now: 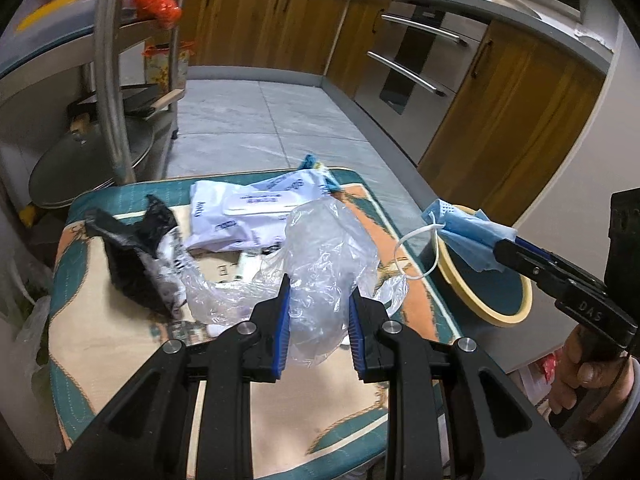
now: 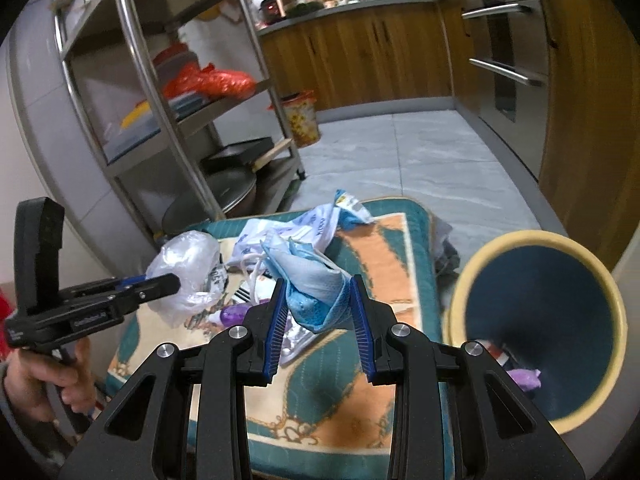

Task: Collect trash
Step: 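Lift the plastic bag and blue mask toward the bin with both grippers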

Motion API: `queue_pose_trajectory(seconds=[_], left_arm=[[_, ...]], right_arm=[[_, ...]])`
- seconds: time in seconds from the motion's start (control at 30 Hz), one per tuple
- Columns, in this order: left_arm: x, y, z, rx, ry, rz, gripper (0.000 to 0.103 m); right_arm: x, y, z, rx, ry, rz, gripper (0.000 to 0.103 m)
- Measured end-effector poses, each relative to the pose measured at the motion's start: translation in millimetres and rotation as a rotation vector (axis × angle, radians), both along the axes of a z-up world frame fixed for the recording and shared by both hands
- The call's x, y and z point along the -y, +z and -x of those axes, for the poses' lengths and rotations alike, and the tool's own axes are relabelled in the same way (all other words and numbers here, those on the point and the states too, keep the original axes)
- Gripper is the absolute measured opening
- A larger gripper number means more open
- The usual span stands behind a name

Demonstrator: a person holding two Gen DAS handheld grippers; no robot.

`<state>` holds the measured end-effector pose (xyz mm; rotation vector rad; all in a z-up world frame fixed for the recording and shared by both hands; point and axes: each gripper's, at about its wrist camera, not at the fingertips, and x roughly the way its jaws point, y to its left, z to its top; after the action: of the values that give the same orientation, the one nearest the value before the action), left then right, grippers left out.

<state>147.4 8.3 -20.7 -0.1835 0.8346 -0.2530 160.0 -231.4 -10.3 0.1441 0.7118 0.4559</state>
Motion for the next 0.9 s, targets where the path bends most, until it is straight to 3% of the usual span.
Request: queue_pose_trajectory(seconds=[0.9], left_arm=[[130,7,-20,0.021,-0.209,0.011,0.024]], right_arm=[[124,-16,37,0.034,-0.279,-0.025,0.033]])
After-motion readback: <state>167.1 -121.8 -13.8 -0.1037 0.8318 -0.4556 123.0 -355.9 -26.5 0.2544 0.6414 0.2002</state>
